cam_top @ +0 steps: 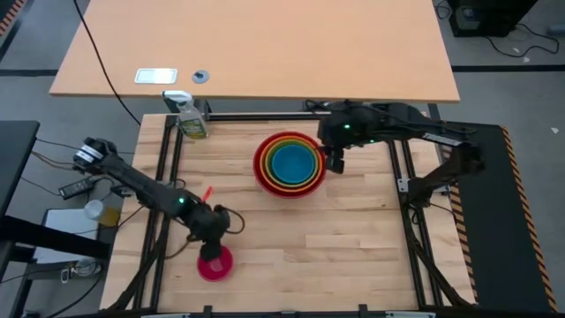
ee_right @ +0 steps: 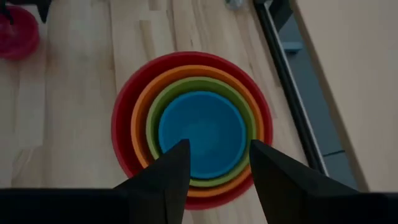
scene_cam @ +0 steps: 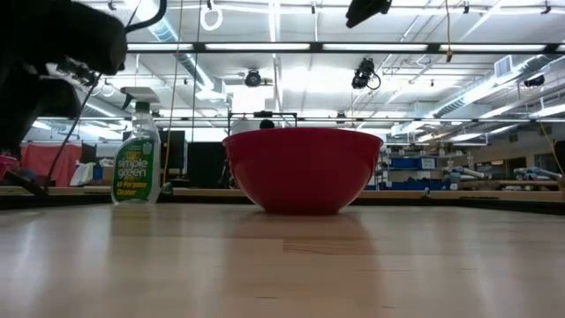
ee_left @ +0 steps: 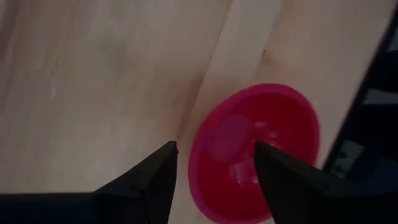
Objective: Nest bowls inside each other
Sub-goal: Stack the pink bowl on the blue bowl
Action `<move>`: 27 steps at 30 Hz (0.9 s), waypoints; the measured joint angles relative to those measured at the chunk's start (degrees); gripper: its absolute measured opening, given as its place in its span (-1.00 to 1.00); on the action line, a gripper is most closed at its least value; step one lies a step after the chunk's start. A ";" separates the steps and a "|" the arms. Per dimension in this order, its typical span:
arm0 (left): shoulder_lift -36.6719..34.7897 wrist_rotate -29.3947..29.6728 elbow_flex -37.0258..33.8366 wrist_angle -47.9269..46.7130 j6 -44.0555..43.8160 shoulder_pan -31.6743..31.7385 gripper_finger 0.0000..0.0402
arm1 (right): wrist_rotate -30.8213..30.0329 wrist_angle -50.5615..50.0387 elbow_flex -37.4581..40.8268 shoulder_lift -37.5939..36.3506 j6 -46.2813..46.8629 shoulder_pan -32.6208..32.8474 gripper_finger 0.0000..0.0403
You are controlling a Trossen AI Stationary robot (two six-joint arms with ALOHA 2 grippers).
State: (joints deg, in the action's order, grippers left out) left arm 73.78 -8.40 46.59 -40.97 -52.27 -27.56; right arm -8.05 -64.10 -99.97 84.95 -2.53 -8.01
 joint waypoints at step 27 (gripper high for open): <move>15.77 0.23 0.34 7.90 -0.92 -6.81 -0.94 | 1.81 6.56 11.74 -6.74 -2.04 0.00 -0.15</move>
State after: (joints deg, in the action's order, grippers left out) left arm 89.55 -8.16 46.93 -33.06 -53.19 -34.37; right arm -6.24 -57.55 -88.23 78.22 -4.57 -8.01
